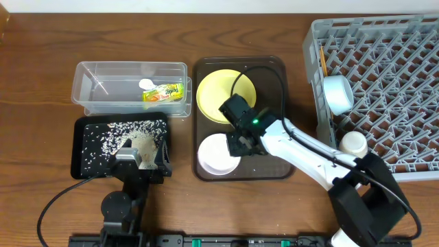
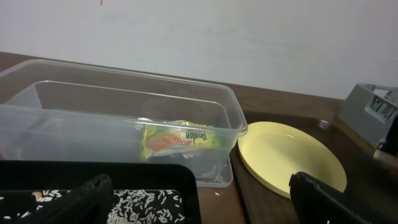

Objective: Sort waste into correct bins and load items into the dishwasher rack
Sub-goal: 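Grasp the rim of the white bowl with the right gripper and lift, then place the white bowl in the dish rack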

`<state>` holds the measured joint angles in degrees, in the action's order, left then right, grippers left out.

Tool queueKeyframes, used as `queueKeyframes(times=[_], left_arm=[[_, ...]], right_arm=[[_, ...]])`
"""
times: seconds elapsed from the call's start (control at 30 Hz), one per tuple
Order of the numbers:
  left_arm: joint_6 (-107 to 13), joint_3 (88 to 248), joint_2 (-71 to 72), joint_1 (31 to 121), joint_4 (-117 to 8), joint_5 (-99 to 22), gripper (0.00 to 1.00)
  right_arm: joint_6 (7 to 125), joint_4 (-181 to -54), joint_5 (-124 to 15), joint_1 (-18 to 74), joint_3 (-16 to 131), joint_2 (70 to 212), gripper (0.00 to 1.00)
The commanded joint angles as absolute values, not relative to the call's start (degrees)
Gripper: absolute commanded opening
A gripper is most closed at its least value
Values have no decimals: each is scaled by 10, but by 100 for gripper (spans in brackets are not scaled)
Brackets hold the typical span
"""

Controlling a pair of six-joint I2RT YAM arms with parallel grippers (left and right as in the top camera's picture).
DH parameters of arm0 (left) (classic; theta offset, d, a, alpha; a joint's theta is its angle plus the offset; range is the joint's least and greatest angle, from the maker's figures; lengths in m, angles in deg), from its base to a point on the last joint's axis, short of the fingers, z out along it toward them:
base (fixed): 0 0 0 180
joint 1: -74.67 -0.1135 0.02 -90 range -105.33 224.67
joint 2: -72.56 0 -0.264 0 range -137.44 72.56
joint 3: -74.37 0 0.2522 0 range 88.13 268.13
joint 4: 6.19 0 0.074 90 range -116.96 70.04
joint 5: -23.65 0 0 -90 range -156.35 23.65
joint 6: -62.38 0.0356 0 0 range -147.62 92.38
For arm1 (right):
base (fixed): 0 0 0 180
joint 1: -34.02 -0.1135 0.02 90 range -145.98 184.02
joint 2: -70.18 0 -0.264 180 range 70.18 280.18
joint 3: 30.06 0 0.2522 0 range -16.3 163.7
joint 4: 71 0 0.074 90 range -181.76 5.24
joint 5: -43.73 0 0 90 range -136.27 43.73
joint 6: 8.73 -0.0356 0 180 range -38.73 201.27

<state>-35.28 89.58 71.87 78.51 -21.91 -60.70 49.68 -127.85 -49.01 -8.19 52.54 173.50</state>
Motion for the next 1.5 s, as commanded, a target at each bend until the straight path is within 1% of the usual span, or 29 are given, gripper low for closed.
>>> queueKeyframes(times=[0.0,0.03,0.1,0.2,0.27,0.3,0.33,0.37,0.43,0.47,0.5,0.53,0.63,0.7,0.77,0.9,1.0,1.1,1.17,1.27,1.47], left_arm=[[-353,884,723,783,-234,-603,93],[-353,884,723,783,-234,-603,93],[-353,884,723,783,-234,-603,93],[-353,884,723,783,-234,-603,93],[-353,884,723,783,-234,-603,93],[-353,884,723,783,-234,-603,93],[-353,884,723,783,-234,-603,93],[-353,884,723,783,-234,-603,93],[-353,884,723,783,-234,-603,93],[-353,884,723,783,-234,-603,93],[-353,884,723,783,-234,-603,93],[-353,884,723,783,-234,-603,93],[-353,884,723,783,-234,-603,93],[-353,884,723,783,-234,-603,93],[-353,884,723,783,-234,-603,93],[-353,884,723,783,-234,-603,93],[-353,884,723,783,-234,-603,93],[-353,884,723,783,-234,-603,93],[-353,884,723,783,-234,-603,93],[-353,884,723,783,-234,-603,93],[-353,884,723,783,-234,-603,93]], right_arm=[[495,-1279,-484,-92,518,1728,8],[494,-1278,-483,-95,515,1728,6],[489,-1278,-480,-97,510,1728,7],[474,-1276,-480,-97,503,1728,38],[466,-1271,-480,-97,495,1728,44],[463,-1265,-480,-97,490,1728,43],[459,-1262,-480,-97,484,1728,40],[456,-1258,-480,-97,480,1728,33],[453,-1258,-480,-97,474,1728,15],[454,-1259,-479,-97,474,1728,8],[457,-1259,-477,-95,474,1726,3],[459,-1259,-477,-93,475,1723,1],[467,-1273,-461,-78,485,1698,1],[489,-1287,-417,-61,494,1666,1],[501,-1313,-327,-41,506,1626,1],[529,-1345,-76,4,532,1536,1],[541,-1330,112,43,537,1474,1],[569,-1296,229,95,537,1439,1],[605,-1267,262,140,537,1434,1],[655,-1233,263,218,537,1450,1],[677,-1223,259,329,537,1539,1]])
